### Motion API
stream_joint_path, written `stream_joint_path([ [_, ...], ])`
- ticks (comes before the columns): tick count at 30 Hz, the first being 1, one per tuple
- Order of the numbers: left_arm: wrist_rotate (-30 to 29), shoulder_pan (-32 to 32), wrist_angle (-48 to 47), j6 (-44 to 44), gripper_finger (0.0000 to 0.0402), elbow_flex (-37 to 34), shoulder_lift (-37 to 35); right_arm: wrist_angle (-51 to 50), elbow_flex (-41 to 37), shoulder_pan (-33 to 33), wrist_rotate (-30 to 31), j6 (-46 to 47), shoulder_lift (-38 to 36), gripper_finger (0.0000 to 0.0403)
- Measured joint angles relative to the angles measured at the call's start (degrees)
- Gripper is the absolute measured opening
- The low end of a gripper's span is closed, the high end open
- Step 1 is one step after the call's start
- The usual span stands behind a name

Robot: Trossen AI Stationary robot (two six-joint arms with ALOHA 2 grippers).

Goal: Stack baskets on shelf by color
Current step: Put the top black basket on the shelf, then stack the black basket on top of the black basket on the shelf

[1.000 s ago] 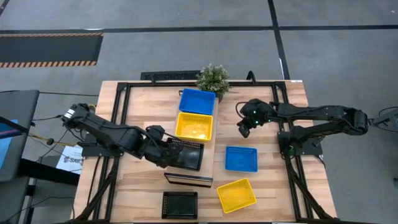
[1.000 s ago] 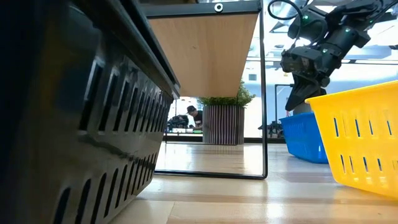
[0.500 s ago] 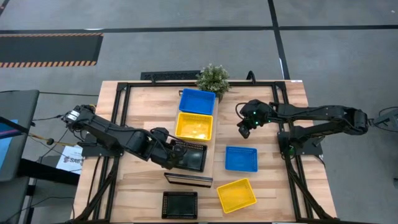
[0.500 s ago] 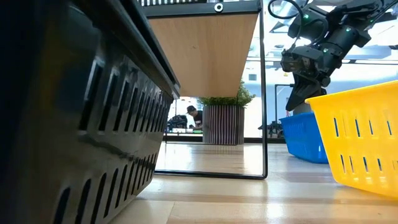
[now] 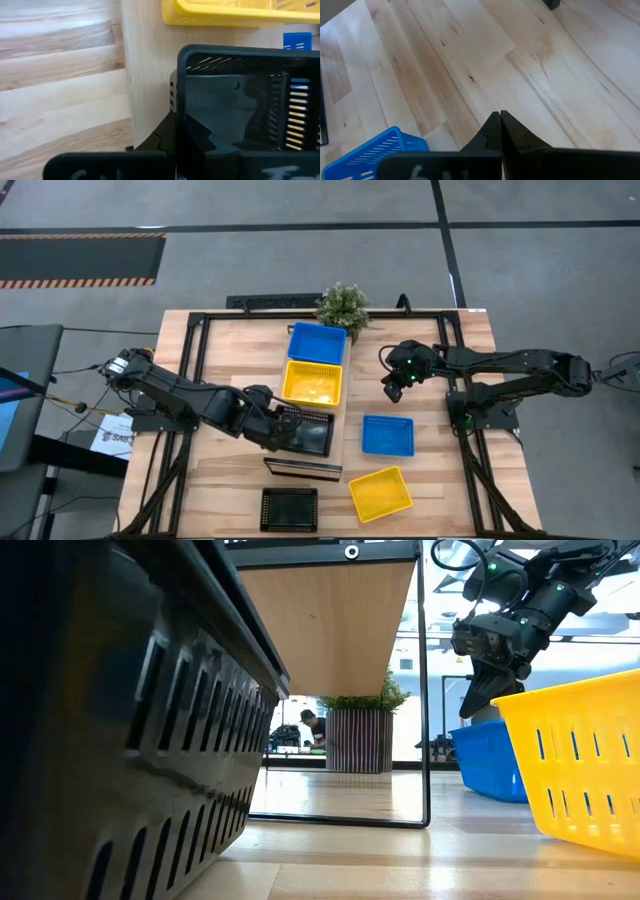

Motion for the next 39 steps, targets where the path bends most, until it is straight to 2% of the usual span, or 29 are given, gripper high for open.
stream_joint_path([
  [5, 0.84, 0.21, 0.75, 0.07, 0.0001, 0.00, 1.01, -0.01, 0.00, 0.00, 0.00, 0.00, 0.00, 0.0007],
  [9, 0.67, 0.18, 0.88, 0.01, 0.0017, 0.00, 1.47, -0.08, 0.00, 0.00, 0.00, 0.00, 0.00, 0.0007],
  [21, -2.28, 1.13, 0.72, 0.84, 0.0115, 0.05, 1.44, -0.15, 0.00, -0.02, -0.02, -0.19, 0.00, 0.0007],
  [27, -2.53, 1.13, -2.11, 2.87, 0.0150, 2.25, 0.52, -0.14, 0.00, -0.02, -0.02, -0.17, 0.00, 0.0007],
  [32, -3.31, 1.17, -8.08, 6.72, 0.0162, 4.71, -1.53, 0.12, 0.00, -0.02, -0.02, -0.15, 0.00, 0.0007],
  [39, -3.12, 1.19, -14.49, 5.78, 0.0163, 5.14, -5.67, 0.28, 0.00, -0.02, -0.02, 0.04, 0.00, 0.0007],
])
